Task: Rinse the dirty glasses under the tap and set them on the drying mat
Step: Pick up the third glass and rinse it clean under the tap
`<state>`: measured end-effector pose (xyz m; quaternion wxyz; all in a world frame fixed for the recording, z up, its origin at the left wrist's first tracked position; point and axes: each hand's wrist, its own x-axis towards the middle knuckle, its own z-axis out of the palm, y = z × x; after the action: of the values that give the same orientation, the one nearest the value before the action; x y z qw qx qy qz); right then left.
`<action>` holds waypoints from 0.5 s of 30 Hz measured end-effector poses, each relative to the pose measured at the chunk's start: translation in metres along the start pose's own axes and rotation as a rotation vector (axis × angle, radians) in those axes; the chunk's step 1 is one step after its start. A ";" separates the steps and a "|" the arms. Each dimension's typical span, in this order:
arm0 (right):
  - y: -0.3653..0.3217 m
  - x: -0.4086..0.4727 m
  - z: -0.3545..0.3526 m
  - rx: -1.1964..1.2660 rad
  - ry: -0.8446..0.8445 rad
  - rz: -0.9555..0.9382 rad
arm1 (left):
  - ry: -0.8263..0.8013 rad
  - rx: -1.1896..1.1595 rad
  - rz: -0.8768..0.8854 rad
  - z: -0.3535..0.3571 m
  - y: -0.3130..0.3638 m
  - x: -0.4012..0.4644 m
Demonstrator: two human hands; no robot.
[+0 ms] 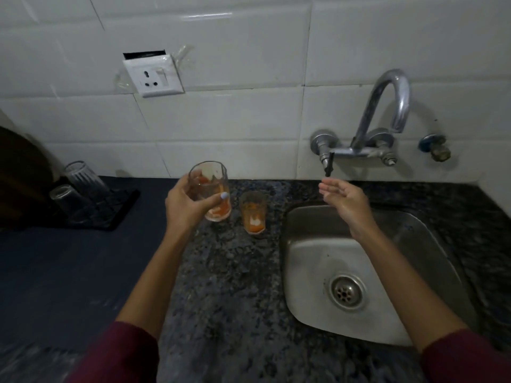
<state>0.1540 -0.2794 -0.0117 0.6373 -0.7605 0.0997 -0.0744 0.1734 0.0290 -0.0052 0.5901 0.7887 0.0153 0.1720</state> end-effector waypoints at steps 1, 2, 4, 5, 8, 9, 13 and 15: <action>-0.001 0.005 -0.004 -0.051 0.044 -0.020 | -0.038 -0.018 0.010 0.006 0.012 -0.005; -0.002 0.010 -0.008 -0.115 0.095 -0.047 | -0.088 -0.032 0.018 0.014 0.023 -0.011; -0.007 0.025 -0.015 -0.288 0.187 -0.092 | -0.199 -0.047 0.019 0.037 0.036 -0.021; -0.009 0.033 -0.019 -0.384 0.215 -0.097 | -0.253 -0.050 0.013 0.052 0.037 -0.025; -0.016 0.058 -0.020 -0.599 0.237 -0.066 | -0.392 -0.024 -0.021 0.101 0.032 -0.035; -0.019 0.064 -0.017 -0.642 0.226 -0.055 | -0.439 -0.011 -0.032 0.116 0.030 -0.038; -0.022 0.080 0.001 -0.837 0.187 -0.062 | -0.600 -0.015 -0.067 0.162 0.020 -0.047; -0.021 0.084 0.008 -0.945 0.229 -0.111 | -0.656 -0.046 -0.072 0.173 0.013 -0.049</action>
<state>0.2382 -0.2890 0.0066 0.2025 -0.9576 0.1516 -0.1380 0.1749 -0.1467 -0.0479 0.5868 0.7875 -0.1515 -0.1118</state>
